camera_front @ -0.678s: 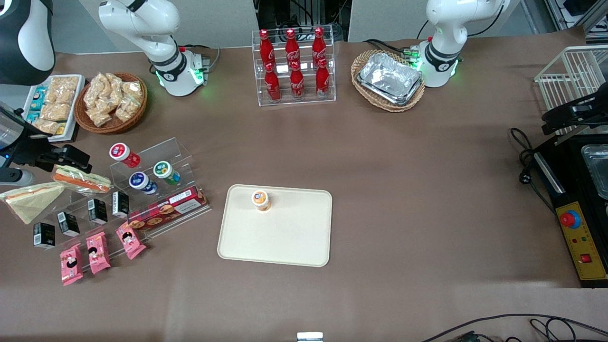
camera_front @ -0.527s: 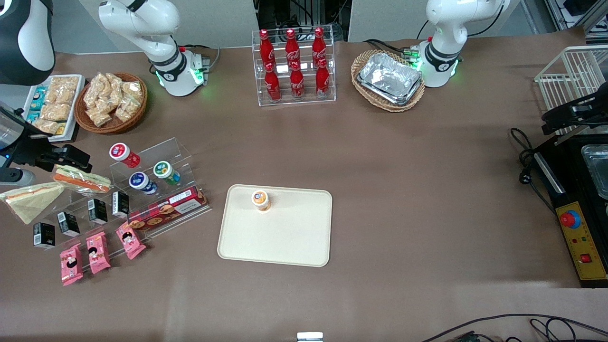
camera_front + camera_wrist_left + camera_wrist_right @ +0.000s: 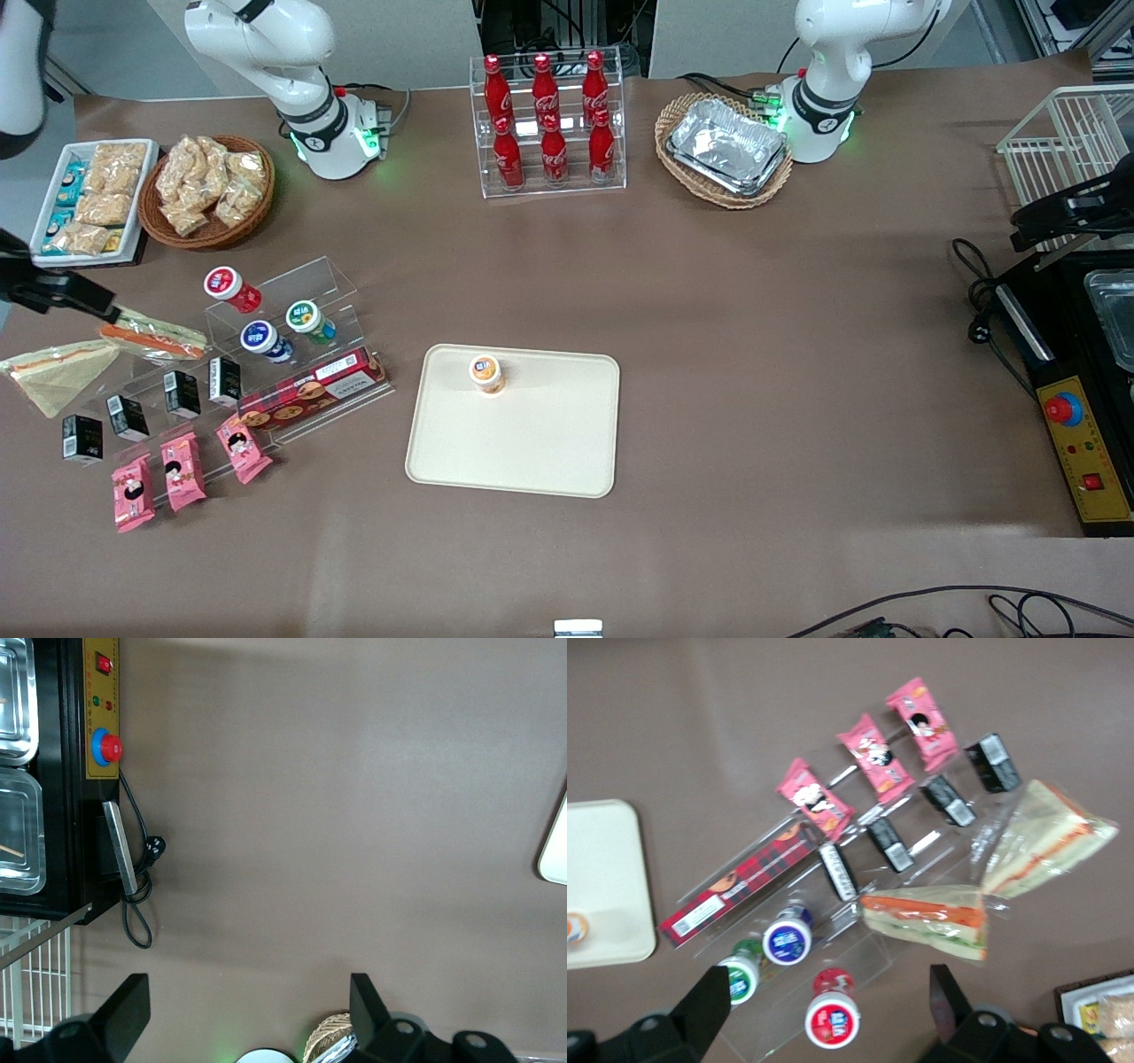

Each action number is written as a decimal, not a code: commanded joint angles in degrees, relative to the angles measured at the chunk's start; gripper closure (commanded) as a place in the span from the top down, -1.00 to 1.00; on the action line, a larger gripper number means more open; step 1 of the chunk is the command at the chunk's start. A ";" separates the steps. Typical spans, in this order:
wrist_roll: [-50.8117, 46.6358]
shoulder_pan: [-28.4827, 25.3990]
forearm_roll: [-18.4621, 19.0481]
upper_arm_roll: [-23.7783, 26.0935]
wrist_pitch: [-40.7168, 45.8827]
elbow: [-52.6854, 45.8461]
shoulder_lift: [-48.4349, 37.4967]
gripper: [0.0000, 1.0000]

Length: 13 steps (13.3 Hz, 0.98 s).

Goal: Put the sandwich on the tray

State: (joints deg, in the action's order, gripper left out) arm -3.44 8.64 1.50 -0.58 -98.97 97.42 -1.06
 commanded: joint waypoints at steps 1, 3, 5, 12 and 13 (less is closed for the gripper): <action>-8.57 4.00 1.14 0.05 1.23 -1.00 -0.43 1.00; -12.01 6.55 1.14 0.05 0.80 -0.92 0.18 1.00; -15.53 9.27 1.23 0.05 0.18 -0.92 1.50 1.00; -22.57 18.51 2.37 0.05 -7.63 -0.83 8.96 1.00; -22.66 18.60 2.37 0.05 -9.12 -0.65 10.28 1.00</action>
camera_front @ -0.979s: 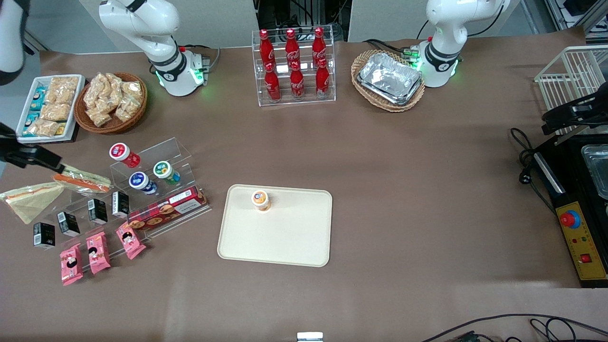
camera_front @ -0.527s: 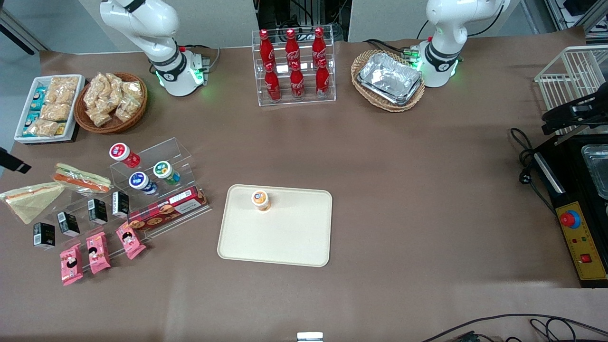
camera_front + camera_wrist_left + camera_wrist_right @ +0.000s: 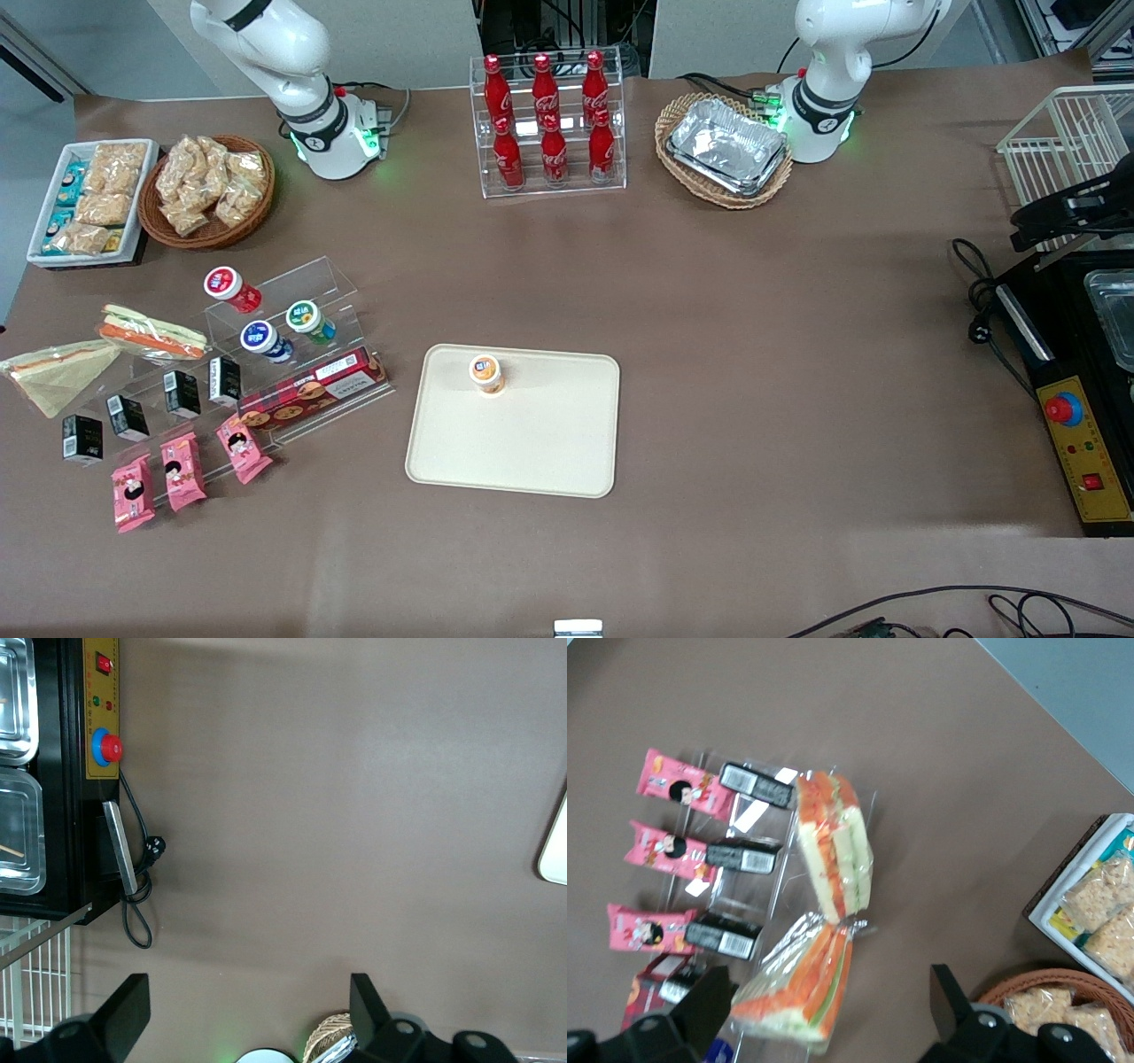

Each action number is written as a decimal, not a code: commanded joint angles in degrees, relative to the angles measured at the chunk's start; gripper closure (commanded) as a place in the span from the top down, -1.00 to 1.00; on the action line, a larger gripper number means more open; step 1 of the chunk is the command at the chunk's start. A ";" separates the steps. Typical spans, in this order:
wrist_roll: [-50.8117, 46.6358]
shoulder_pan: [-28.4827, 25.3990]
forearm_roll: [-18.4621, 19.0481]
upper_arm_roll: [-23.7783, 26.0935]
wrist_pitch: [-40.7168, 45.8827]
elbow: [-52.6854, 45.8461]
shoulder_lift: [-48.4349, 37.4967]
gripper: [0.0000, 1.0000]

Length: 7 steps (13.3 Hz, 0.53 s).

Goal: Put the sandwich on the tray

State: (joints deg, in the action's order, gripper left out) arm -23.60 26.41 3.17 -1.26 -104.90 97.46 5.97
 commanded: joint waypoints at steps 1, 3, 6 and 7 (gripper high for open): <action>-3.46 1.45 0.70 0.73 -4.34 -0.69 4.39 1.00; -4.35 1.80 0.70 0.73 -6.45 -0.17 5.89 1.00; -3.99 1.72 0.79 0.82 -8.21 0.01 8.36 1.00; -3.91 1.72 0.87 0.82 -8.74 0.71 8.80 1.00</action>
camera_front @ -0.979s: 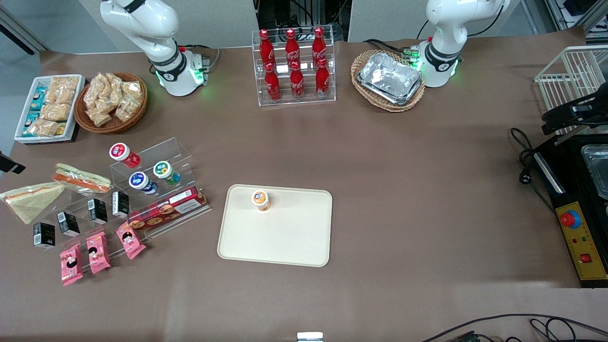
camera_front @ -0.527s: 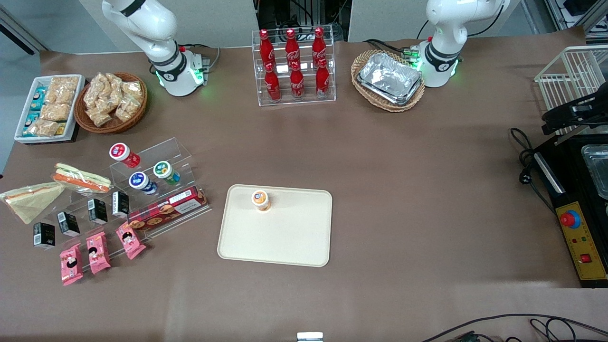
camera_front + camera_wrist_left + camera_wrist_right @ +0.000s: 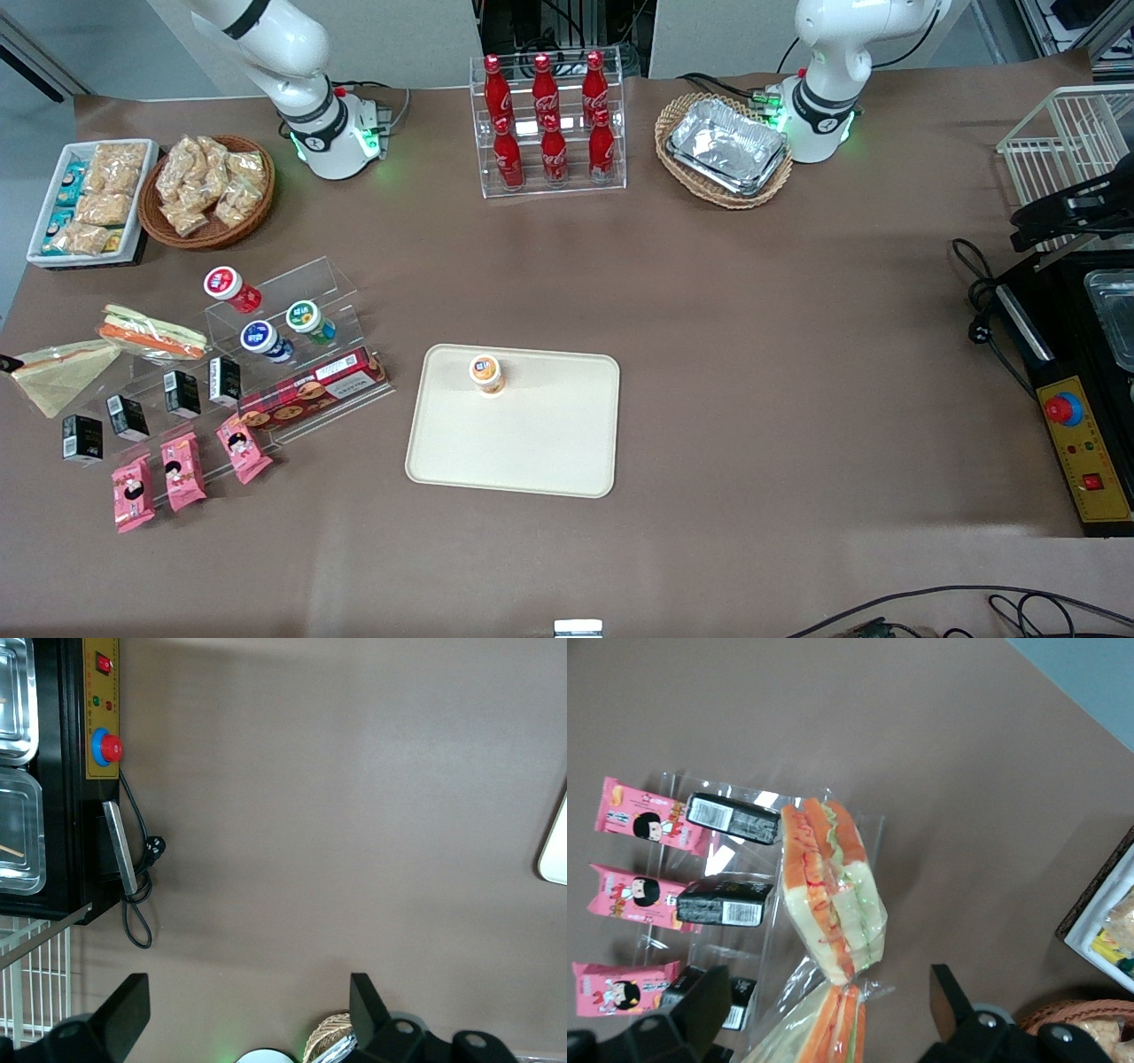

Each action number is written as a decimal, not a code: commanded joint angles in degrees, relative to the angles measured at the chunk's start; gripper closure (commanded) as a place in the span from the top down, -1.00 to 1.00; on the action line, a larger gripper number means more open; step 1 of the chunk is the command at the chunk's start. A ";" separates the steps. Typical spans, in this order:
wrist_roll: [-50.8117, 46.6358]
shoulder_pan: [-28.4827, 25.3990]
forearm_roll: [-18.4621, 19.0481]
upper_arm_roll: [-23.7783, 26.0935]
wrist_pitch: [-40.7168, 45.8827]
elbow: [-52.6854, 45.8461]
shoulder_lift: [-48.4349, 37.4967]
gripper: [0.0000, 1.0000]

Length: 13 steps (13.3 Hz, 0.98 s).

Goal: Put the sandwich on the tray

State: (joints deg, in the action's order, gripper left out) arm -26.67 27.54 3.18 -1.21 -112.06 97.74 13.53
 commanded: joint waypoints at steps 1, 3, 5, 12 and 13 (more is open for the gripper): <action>-0.84 0.58 0.86 0.77 -2.89 0.96 1.76 1.00; -1.01 0.67 0.77 0.77 -3.78 1.40 3.07 1.00; -1.01 0.67 0.77 0.77 -4.74 1.49 4.48 1.00; 0.91 0.93 1.65 0.69 -8.87 4.12 5.81 0.89; 2.84 1.11 1.56 0.69 -9.49 4.48 5.81 0.62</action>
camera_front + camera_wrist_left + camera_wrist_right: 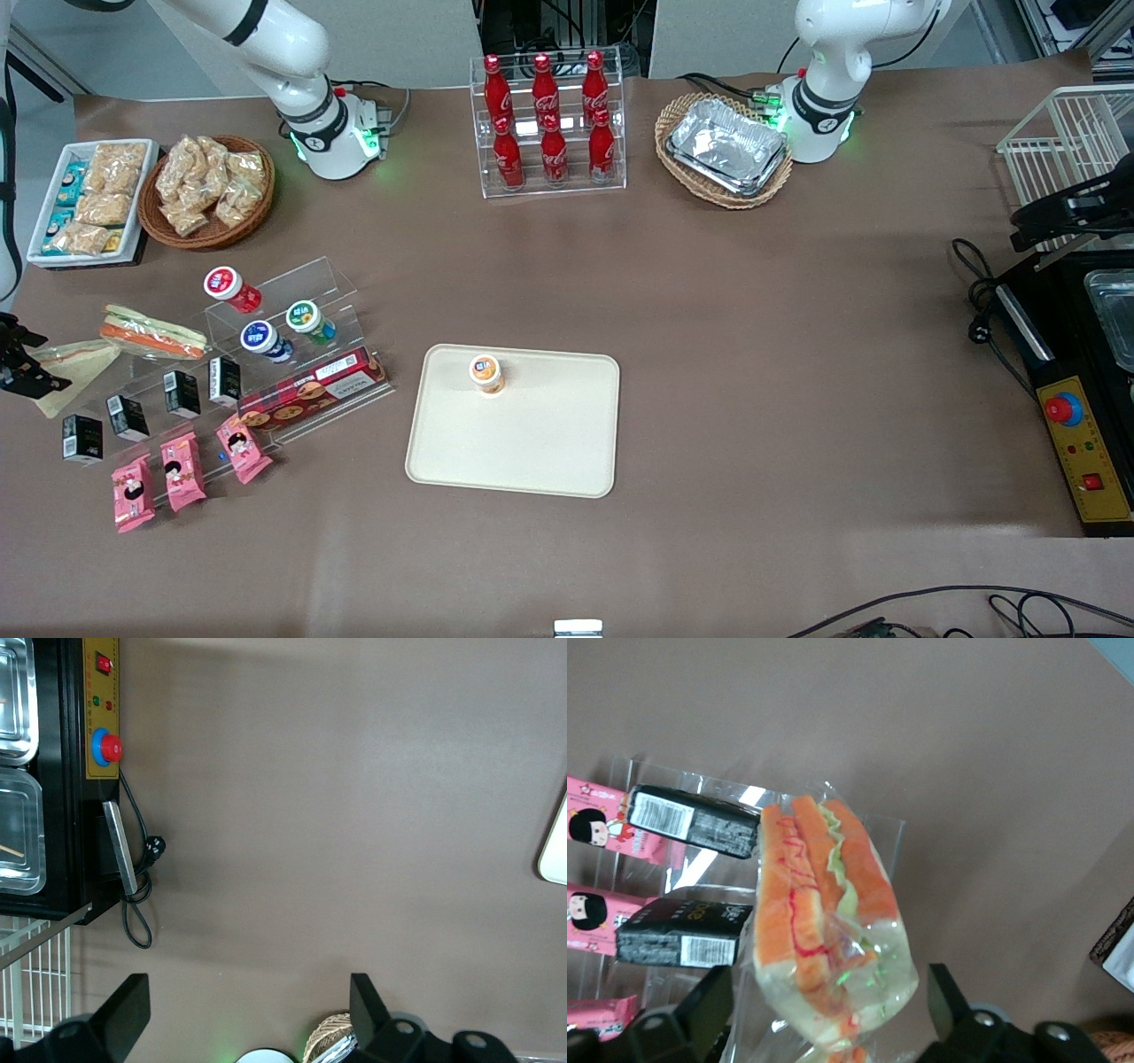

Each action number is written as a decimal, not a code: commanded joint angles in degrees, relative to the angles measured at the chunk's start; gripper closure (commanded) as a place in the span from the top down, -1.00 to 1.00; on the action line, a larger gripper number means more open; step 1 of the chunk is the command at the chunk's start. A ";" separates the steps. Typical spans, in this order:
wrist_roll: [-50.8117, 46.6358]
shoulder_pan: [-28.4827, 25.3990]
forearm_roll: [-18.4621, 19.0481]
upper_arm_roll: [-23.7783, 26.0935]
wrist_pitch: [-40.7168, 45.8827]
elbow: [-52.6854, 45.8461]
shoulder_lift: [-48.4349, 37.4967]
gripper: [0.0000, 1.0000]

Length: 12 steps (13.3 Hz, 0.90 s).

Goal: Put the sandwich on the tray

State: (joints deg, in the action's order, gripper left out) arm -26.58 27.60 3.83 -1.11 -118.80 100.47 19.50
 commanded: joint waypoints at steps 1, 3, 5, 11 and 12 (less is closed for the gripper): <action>3.37 1.14 1.00 0.58 -2.93 1.74 -0.08 0.34; 3.37 1.14 1.00 0.67 -3.28 1.74 -0.08 0.05; 3.46 1.14 1.00 0.67 -3.55 1.66 -0.17 -0.47; 6.37 1.14 0.22 0.67 0.49 0.26 -8.06 -0.65; 6.28 1.14 0.04 0.67 2.32 -0.01 -9.56 -0.65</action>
State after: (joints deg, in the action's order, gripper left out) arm -20.94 28.01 3.94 -1.10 -120.49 100.47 15.29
